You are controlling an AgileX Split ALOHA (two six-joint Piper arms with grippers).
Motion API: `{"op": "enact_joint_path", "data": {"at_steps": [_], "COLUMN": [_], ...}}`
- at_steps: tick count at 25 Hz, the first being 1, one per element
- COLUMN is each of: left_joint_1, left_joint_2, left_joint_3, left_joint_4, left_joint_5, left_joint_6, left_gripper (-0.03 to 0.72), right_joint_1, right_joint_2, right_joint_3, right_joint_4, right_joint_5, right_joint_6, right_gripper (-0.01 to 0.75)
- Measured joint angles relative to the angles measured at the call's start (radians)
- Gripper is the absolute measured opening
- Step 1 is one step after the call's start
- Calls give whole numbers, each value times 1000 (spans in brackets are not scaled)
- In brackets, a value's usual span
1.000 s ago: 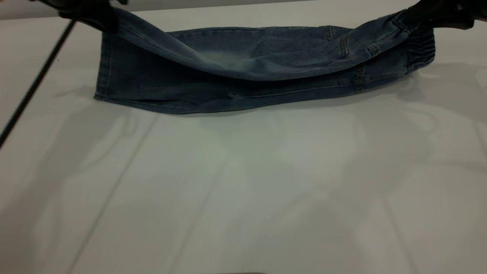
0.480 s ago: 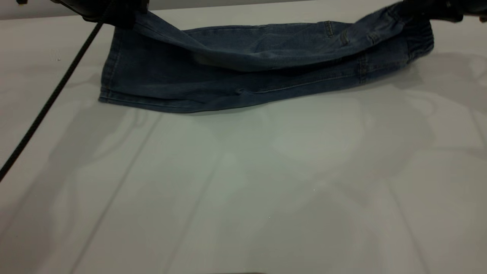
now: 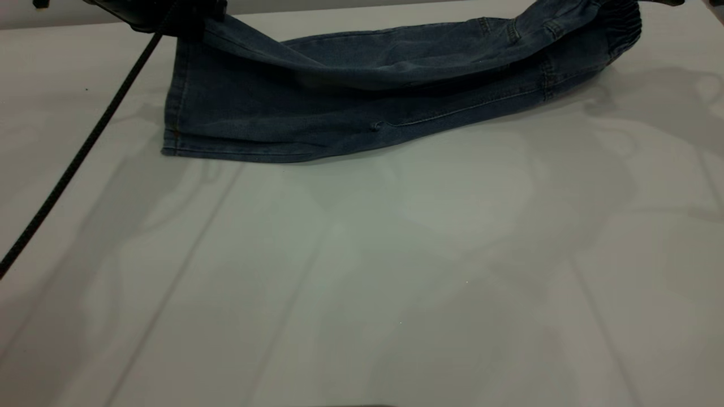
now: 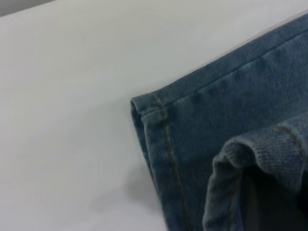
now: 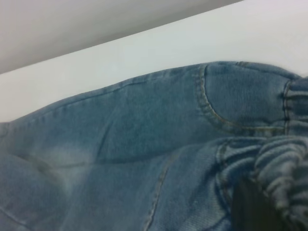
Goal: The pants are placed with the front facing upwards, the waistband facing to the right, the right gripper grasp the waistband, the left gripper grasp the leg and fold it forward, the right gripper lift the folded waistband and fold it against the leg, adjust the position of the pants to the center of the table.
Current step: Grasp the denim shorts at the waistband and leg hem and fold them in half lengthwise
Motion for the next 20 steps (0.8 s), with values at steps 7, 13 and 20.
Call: {"op": "enact_joint_path", "data": {"at_steps": [7, 13, 20], "left_joint_1": [0, 0, 0], "left_joint_2": [0, 0, 0], "left_joint_3": [0, 0, 0], "left_joint_4": [0, 0, 0], "left_joint_5": [0, 0, -19], "left_joint_6": [0, 0, 33], "left_gripper": [52, 52, 62], "right_joint_1": [9, 10, 2], "right_joint_2": [97, 114, 115], "right_joint_3": [-100, -195, -204], "right_joint_4": [0, -1, -115], "right_joint_5": [23, -1, -24], "right_joint_6": [61, 152, 277], "right_gripper": [357, 646, 664]}}
